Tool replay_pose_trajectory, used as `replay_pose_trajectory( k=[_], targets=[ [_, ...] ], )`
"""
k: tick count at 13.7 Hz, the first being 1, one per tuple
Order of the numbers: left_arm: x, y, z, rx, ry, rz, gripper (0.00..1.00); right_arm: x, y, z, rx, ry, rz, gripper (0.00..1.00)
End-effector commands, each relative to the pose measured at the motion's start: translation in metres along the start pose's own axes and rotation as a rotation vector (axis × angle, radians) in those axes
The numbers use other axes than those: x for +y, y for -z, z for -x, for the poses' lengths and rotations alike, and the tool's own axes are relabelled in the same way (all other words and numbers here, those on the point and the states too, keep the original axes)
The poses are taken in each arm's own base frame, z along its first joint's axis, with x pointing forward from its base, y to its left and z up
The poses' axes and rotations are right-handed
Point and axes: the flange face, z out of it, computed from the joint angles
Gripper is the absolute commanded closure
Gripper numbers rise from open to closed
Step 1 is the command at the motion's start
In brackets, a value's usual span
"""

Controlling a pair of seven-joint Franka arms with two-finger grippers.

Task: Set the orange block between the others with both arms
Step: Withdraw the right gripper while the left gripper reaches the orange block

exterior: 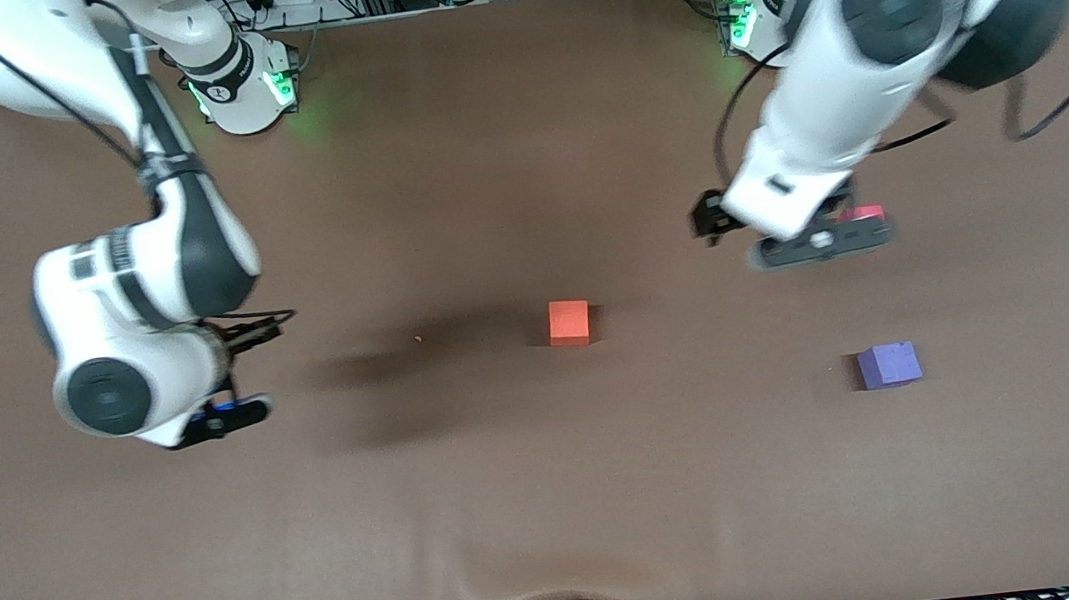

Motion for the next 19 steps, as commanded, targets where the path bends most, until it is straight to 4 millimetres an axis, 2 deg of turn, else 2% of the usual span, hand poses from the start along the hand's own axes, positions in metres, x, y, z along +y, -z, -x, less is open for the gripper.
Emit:
replay_pose_trajectory(
  k=[1,3,5,7,8,10,12,14,16,19],
  targets=[
    [0.052,-0.056,-0.012,-0.002,0.03,-0.004,0.0,0.002,0.017,0.044,0.046,0.014,-0.022,0.0],
    [0.082,-0.104,-0.012,-0.005,0.0,0.001,0.0,0.015,0.019,0.063,0.124,-0.004,-0.028,0.0],
    [0.099,-0.142,-0.01,-0.032,-0.01,-0.009,0.0,0.04,0.015,0.08,0.213,-0.041,-0.042,0.0],
    [0.113,-0.158,-0.019,-0.027,-0.008,0.005,0.0,0.062,0.022,0.087,0.246,-0.029,-0.047,0.0],
    [0.131,-0.169,-0.013,-0.024,-0.017,0.007,0.0,0.078,0.026,0.093,0.259,-0.034,-0.052,0.0],
    [0.15,-0.19,-0.01,0.004,0.033,0.037,0.0,0.105,0.046,0.108,0.301,-0.078,-0.061,0.0],
    [0.16,-0.21,-0.007,0.008,0.075,0.045,0.0,0.109,0.081,0.125,0.329,-0.095,-0.058,0.0],
    [0.166,-0.222,-0.001,-0.001,0.077,0.036,0.0,0.108,0.116,0.142,0.332,-0.096,-0.057,0.0],
    [0.168,-0.231,0.001,-0.008,0.054,0.03,0.0,0.11,0.129,0.153,0.354,-0.102,-0.061,0.0],
    [0.176,-0.253,0.007,-0.001,-0.014,0.034,0.0,0.103,0.153,0.172,0.436,-0.098,-0.071,0.0]
  ],
)
